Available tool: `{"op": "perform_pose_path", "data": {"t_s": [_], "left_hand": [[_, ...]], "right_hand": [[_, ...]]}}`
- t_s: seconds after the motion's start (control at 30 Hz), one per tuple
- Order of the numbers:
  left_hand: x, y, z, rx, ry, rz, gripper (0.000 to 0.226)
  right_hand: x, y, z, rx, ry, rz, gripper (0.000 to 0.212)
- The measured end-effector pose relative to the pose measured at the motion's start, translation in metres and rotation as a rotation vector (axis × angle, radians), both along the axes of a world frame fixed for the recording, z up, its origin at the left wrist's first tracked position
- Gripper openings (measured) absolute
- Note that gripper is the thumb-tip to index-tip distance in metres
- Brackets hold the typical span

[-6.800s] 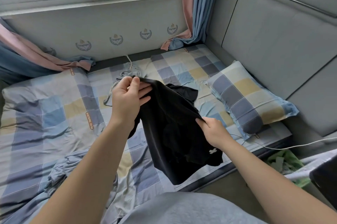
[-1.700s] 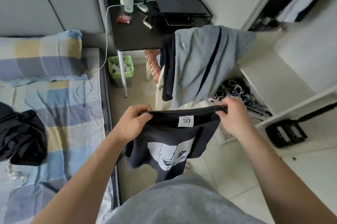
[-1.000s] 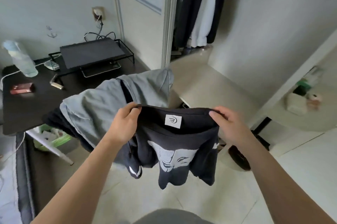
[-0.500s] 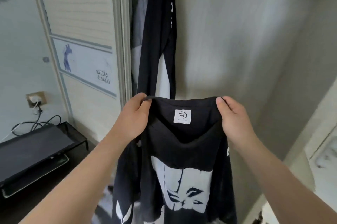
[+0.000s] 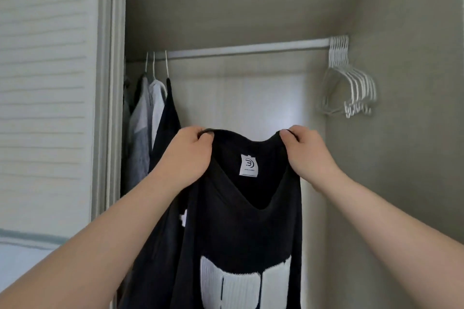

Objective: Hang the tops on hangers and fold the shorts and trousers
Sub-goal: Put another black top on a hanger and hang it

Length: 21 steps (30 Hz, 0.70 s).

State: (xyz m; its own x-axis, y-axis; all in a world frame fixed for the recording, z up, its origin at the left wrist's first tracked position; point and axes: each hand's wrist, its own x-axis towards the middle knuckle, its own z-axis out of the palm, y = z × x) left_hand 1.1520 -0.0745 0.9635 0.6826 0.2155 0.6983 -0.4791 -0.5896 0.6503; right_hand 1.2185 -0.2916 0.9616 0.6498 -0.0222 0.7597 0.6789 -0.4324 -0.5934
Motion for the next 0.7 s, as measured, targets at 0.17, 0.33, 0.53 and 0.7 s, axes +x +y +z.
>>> {"op": "perform_pose_path", "data": {"t_s": [0.17,0.33,0.53,0.7], "left_hand": [[0.026,-0.018,0.081,0.143,-0.099,0.034,0.038],[0.051,-0.043,0.142,0.167,-0.109,0.076,0.029],[0.072,-0.08,0.178,0.246,-0.11,0.073,0.028],[0.091,-0.1,0.176,0.322,-0.073,0.091,0.029]], "right_hand": [[0.02,-0.014,0.078,-0.29,-0.099,-0.278,0.041],[0.034,-0.039,0.134,-0.636,-0.135,-0.657,0.026],[0.062,-0.076,0.156,-0.943,-0.166,-1.224,0.029],[0.088,-0.104,0.16,-0.871,-0.167,-1.357,0.037]]}}
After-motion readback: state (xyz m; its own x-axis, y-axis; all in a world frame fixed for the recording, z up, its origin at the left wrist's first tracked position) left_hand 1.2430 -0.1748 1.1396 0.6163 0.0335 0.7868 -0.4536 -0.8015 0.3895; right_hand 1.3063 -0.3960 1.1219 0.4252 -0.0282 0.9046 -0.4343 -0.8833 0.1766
